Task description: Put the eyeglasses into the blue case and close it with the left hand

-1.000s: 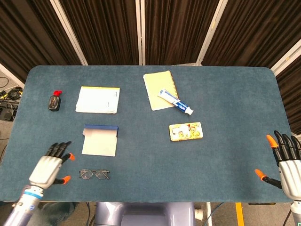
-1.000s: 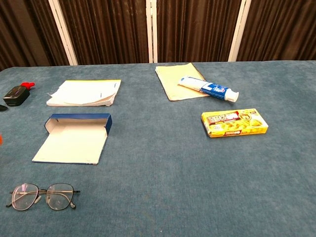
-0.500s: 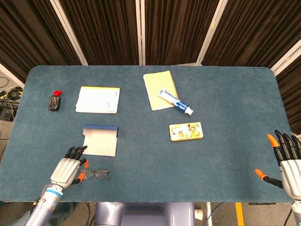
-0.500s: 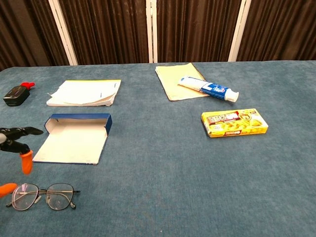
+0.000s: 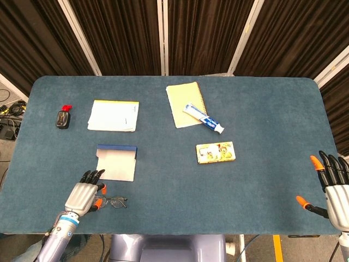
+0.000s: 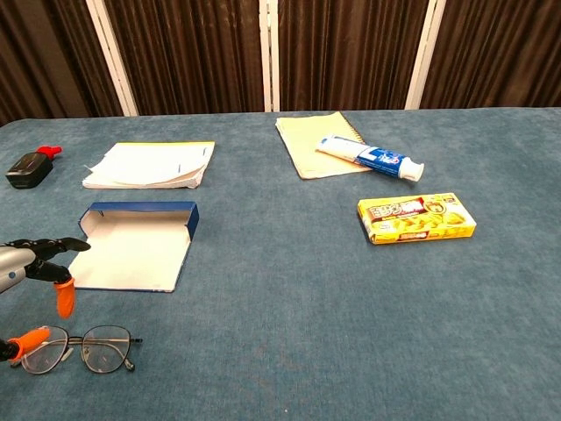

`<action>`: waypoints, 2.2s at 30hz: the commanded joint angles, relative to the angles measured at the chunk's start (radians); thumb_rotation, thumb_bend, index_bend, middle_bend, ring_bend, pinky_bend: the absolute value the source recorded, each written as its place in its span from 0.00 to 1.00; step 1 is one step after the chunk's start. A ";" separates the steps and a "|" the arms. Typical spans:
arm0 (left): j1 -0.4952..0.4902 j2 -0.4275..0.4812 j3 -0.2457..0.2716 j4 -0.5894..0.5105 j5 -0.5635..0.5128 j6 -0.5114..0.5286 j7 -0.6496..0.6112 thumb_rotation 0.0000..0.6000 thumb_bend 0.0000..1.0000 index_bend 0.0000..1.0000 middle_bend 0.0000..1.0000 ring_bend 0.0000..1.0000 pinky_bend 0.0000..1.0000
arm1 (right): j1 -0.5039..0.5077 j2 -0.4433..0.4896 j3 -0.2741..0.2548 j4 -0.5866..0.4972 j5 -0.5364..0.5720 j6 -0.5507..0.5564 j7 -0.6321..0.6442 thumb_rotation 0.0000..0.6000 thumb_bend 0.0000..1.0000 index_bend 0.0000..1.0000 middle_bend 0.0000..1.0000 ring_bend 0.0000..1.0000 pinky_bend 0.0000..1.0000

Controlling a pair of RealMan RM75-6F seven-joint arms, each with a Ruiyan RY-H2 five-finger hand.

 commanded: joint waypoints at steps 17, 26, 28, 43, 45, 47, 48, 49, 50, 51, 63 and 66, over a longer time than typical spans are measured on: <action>-0.032 -0.048 0.014 0.017 -0.043 -0.008 0.032 1.00 0.44 0.48 0.00 0.00 0.00 | 0.002 0.003 0.000 0.002 0.006 -0.003 0.007 1.00 0.00 0.00 0.00 0.00 0.00; -0.042 -0.057 0.021 0.018 -0.054 -0.007 0.036 1.00 0.45 0.51 0.00 0.00 0.00 | 0.002 0.003 -0.001 0.002 0.007 -0.005 0.006 1.00 0.00 0.00 0.00 0.00 0.00; -0.044 -0.057 0.022 0.017 -0.056 -0.005 0.036 1.00 0.47 0.51 0.00 0.00 0.00 | 0.002 0.003 -0.001 0.002 0.007 -0.004 0.006 1.00 0.00 0.00 0.00 0.00 0.00; -0.055 -0.051 0.028 0.012 -0.070 0.002 0.037 1.00 0.51 0.59 0.00 0.00 0.00 | 0.003 0.000 -0.003 0.002 0.006 -0.006 0.002 1.00 0.00 0.00 0.00 0.00 0.00; -0.056 -0.050 0.028 0.012 -0.071 0.002 0.036 1.00 0.52 0.60 0.00 0.00 0.00 | 0.004 0.000 -0.003 0.002 0.006 -0.006 0.001 1.00 0.00 0.00 0.00 0.00 0.00; -0.057 -0.048 0.029 0.012 -0.072 0.003 0.035 1.00 0.52 0.60 0.00 0.00 0.00 | 0.004 -0.001 -0.003 0.003 0.006 -0.007 0.000 1.00 0.00 0.00 0.00 0.00 0.00; -0.058 -0.048 0.029 0.012 -0.072 0.003 0.033 1.00 0.52 0.60 0.00 0.00 0.00 | 0.004 -0.001 -0.003 0.003 0.005 -0.007 -0.001 1.00 0.00 0.00 0.00 0.00 0.00; -0.058 -0.047 0.029 0.012 -0.072 0.004 0.031 1.00 0.52 0.60 0.00 0.00 0.00 | 0.004 -0.001 -0.003 0.003 0.005 -0.007 -0.001 1.00 0.00 0.00 0.00 0.00 0.00; -0.059 -0.045 0.027 0.010 -0.071 0.006 0.027 1.00 0.52 0.60 0.00 0.00 0.00 | 0.004 -0.001 -0.004 0.002 0.005 -0.007 -0.001 1.00 0.00 0.00 0.00 0.00 0.00; -0.061 -0.038 0.020 0.003 -0.070 0.009 0.016 1.00 0.52 0.60 0.00 0.00 0.00 | 0.004 -0.001 -0.004 0.002 0.004 -0.006 -0.002 1.00 0.00 0.00 0.00 0.00 0.00; -0.166 -0.009 -0.146 -0.006 -0.152 -0.021 -0.008 1.00 0.52 0.61 0.00 0.00 0.00 | 0.008 -0.006 0.000 0.003 0.016 -0.015 -0.013 1.00 0.00 0.00 0.00 0.00 0.00; -0.209 -0.031 -0.190 0.051 -0.194 -0.058 -0.028 1.00 0.52 0.61 0.00 0.00 0.00 | 0.010 -0.007 0.003 0.004 0.024 -0.020 -0.017 1.00 0.00 0.00 0.00 0.00 0.00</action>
